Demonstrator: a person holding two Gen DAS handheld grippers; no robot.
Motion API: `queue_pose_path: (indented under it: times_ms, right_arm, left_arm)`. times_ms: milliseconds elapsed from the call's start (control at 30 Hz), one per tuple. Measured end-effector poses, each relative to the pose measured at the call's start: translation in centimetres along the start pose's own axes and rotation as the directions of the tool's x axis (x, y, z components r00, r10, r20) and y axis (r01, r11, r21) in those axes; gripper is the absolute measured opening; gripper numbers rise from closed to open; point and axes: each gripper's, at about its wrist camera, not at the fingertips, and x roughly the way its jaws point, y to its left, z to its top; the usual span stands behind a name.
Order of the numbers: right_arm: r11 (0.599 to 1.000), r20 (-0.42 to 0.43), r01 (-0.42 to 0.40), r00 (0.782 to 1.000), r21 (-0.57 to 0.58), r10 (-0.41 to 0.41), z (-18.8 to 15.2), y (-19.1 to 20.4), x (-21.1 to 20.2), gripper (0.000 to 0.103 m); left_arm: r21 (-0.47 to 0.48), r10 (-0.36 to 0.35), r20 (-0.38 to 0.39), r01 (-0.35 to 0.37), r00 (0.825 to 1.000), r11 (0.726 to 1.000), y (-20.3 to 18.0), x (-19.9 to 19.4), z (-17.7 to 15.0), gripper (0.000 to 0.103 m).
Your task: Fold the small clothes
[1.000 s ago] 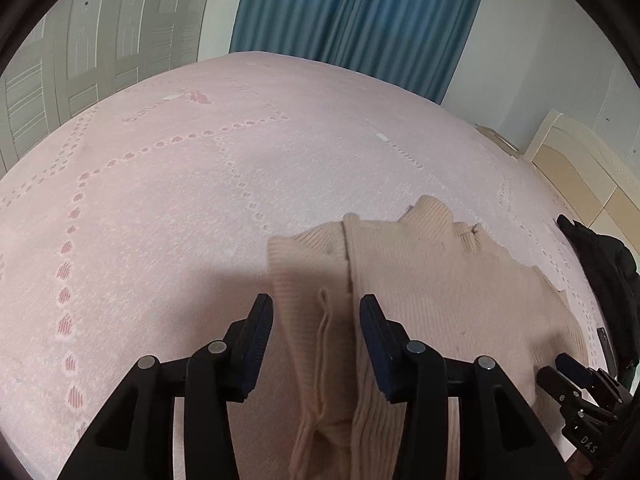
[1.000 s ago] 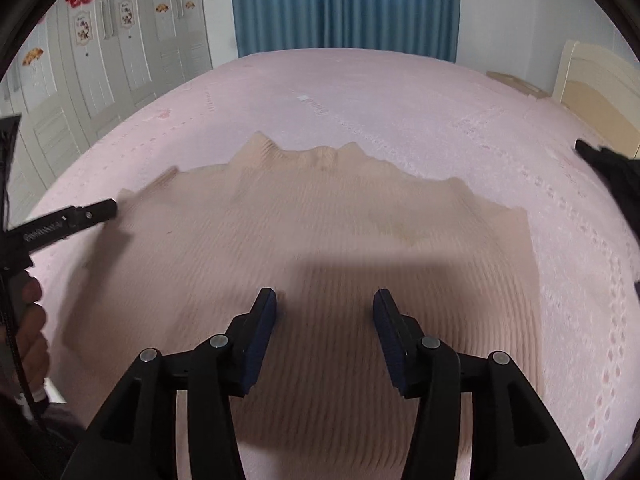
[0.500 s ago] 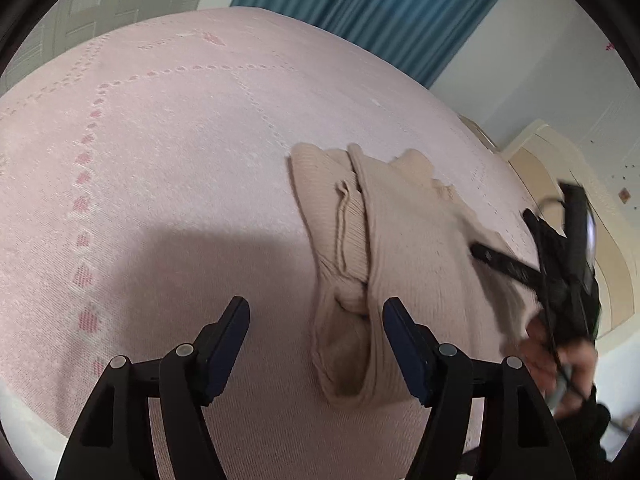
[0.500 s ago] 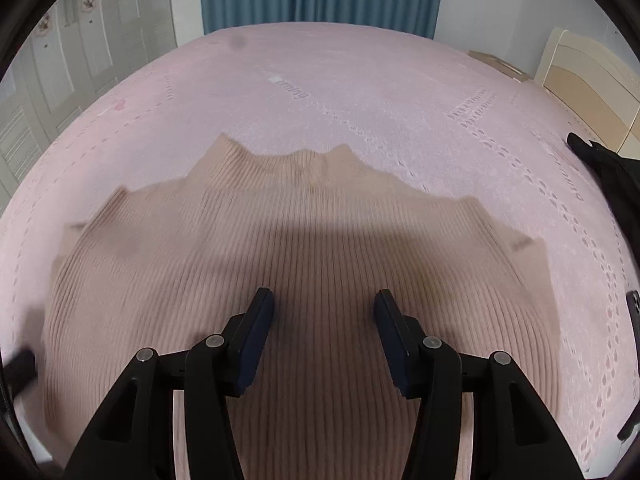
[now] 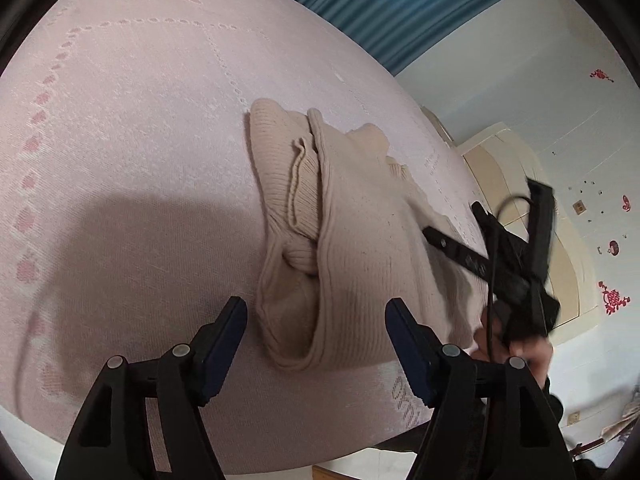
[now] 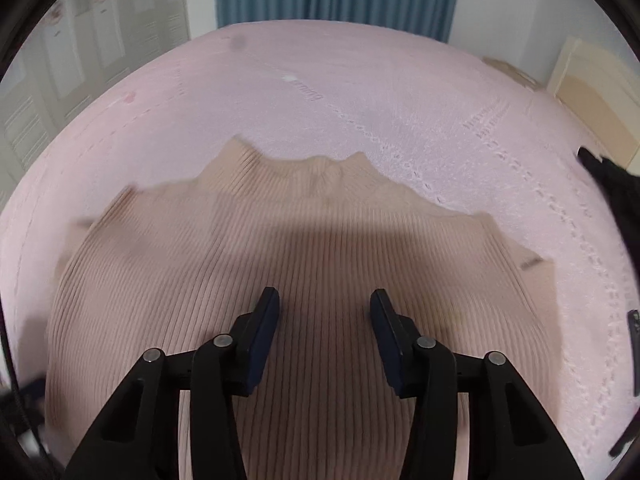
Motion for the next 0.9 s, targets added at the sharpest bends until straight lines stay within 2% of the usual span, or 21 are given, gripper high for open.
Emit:
queue_pose_path:
  times_ms: [167, 233, 333, 400, 433, 567, 633, 700, 833, 900]
  right_arm:
    - [1.000, 0.026, -0.022, 0.999, -0.016, 0.023, -4.4, 0.0, -3.4, 0.043]
    - [0.998, 0.014, -0.054, 0.998, -0.012, 0.054, -6.1, -0.1, -4.5, 0.043]
    - [0.990, -0.050, -0.135, 0.989, 0.031, 0.136, -8.4, -0.8, -5.0, 0.043]
    - [0.987, -0.035, -0.161, 0.986, 0.020, 0.162, -9.5, -1.0, -5.8, 0.043]
    - [0.985, -0.024, -0.173, 0.985, 0.005, 0.173, -9.8, -1.2, -6.2, 0.042]
    - [0.980, 0.041, -0.195, 0.980, 0.043, 0.193, -10.7, -3.7, -8.1, 0.041]
    - [0.977, 0.084, -0.197, 0.978, 0.082, 0.190, -10.9, -5.8, -8.8, 0.041]
    - [0.974, 0.116, -0.185, 0.979, 0.131, 0.170, -11.3, -8.1, -9.3, 0.041]
    - [0.962, 0.127, -0.123, 0.987, 0.242, 0.094, -11.8, -13.0, -9.2, 0.040]
    - [0.952, 0.126, -0.089, 0.991, 0.293, 0.054, -11.9, -15.2, -9.0, 0.038]
  left_arm:
    - [-0.044, 0.001, 0.017, -0.001, 1.000, 0.999, -0.2, 1.6, 1.0, 0.068]
    - [-0.054, 0.016, 0.029, -0.015, 0.999, 0.998, -0.6, 2.4, 1.5, 0.068]
    - [-0.060, 0.050, 0.050, -0.047, 0.998, 0.997, -1.5, 3.6, 2.1, 0.068]
    - [-0.063, 0.074, 0.067, -0.070, 0.995, 0.996, -2.0, 4.4, 2.7, 0.067]
    - [-0.063, 0.084, 0.072, -0.079, 0.994, 0.995, -2.2, 4.5, 2.8, 0.064]
    - [-0.065, 0.138, 0.088, -0.132, 0.987, 0.989, -2.5, 5.1, 3.6, 0.033]
    - [-0.074, 0.118, 0.091, -0.112, 0.989, 0.991, -2.5, 5.1, 4.0, 0.026]
    - [-0.064, 0.122, 0.092, -0.116, 0.988, 0.991, -2.7, 4.9, 4.3, 0.024]
    - [-0.069, 0.172, 0.099, -0.166, 0.980, 0.984, -5.0, 4.1, 5.1, 0.023]
    - [-0.045, 0.219, 0.110, -0.215, 0.970, 0.976, -6.6, 3.0, 5.3, 0.022]
